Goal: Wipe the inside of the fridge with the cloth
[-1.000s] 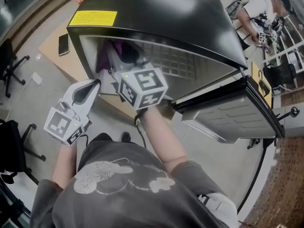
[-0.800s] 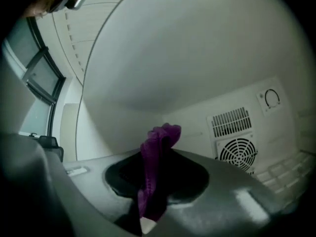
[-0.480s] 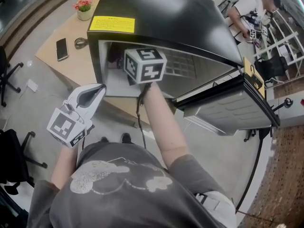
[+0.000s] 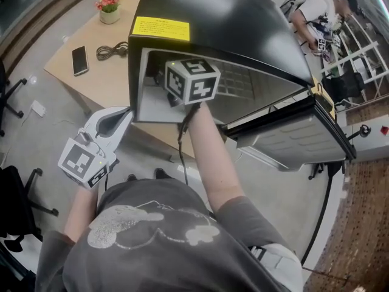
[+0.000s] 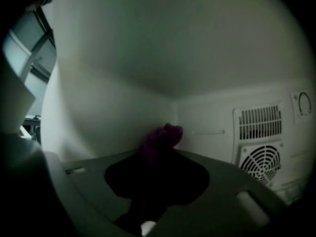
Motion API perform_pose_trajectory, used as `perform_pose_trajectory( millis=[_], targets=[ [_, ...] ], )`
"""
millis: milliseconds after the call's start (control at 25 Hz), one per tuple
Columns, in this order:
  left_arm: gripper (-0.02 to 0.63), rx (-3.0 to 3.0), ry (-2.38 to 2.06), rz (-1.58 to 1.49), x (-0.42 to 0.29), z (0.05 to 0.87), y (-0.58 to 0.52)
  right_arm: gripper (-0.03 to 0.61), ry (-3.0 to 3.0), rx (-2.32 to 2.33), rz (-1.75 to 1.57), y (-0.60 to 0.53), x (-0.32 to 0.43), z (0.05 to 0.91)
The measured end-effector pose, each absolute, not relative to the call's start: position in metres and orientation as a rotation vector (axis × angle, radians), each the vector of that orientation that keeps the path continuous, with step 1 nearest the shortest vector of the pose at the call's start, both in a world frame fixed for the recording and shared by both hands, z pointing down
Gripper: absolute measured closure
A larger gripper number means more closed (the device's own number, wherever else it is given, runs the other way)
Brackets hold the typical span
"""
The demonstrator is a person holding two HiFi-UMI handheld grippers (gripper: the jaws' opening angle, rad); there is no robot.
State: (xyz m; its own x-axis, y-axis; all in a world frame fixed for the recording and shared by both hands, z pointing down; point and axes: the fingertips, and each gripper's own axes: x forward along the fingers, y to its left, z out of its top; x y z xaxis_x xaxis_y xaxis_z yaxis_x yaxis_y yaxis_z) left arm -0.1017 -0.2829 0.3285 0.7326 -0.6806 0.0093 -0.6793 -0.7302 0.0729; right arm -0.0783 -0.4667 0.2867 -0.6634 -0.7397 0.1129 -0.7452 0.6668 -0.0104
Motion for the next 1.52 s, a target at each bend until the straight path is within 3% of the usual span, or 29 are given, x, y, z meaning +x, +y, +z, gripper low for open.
perform_pose_trajectory(
  millis=[800,1520],
  targets=[
    [0.597,2.859,-1.025,0.018,-0.061,0.346,-0.283,0.497,-2.992,1.002,0.085,-0.356,-0.076,0.282],
    [0.597,2.831,-1.042,0.058,-0.048,0.353,-0.289,0.495,-2.537,1.058,0.023,-0.428,-0.072,0.326]
  ],
)
